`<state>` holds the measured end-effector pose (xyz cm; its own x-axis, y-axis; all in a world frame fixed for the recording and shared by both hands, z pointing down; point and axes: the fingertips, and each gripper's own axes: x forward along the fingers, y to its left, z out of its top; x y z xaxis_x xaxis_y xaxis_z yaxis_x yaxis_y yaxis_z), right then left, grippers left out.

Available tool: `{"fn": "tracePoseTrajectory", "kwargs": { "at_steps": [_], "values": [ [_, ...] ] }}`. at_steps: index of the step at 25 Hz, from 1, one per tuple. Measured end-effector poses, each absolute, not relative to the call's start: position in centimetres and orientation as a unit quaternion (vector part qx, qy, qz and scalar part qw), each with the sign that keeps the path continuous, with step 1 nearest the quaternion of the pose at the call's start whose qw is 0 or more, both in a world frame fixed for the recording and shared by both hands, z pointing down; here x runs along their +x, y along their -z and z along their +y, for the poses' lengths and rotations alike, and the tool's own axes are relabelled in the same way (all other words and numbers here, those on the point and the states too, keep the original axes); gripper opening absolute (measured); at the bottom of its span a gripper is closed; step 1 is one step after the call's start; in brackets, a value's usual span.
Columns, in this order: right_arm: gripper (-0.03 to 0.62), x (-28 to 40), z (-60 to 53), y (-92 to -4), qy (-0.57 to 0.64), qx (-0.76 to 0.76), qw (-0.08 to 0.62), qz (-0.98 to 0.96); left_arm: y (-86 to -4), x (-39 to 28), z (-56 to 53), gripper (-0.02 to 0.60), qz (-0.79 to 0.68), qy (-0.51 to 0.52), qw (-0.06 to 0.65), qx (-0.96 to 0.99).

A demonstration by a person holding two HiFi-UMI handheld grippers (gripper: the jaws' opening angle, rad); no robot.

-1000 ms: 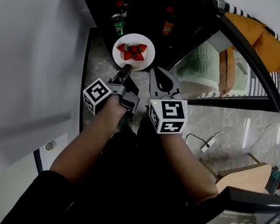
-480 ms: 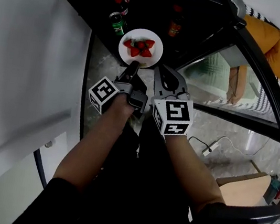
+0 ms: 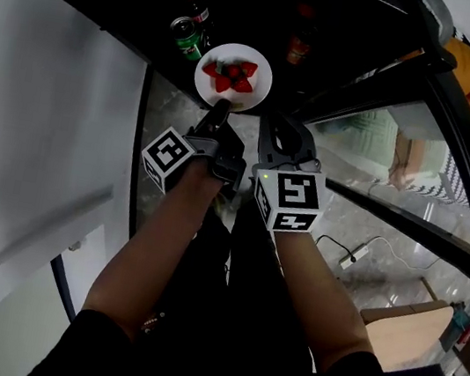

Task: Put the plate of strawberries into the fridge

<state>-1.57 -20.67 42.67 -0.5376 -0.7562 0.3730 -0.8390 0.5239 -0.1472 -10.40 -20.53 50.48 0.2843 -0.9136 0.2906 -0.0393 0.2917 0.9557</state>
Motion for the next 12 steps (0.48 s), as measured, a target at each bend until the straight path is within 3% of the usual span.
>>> {"fn": "tracePoseTrajectory", "kwargs": {
  "at_steps": [12],
  "values": [
    [0.006,-0.9,-23.5,-45.5,-0.158,0.465,0.131,-0.861,-53.2,-9.2,-22.9,0.017,-0.478,0.337,0.642,0.496]
  ]
}}
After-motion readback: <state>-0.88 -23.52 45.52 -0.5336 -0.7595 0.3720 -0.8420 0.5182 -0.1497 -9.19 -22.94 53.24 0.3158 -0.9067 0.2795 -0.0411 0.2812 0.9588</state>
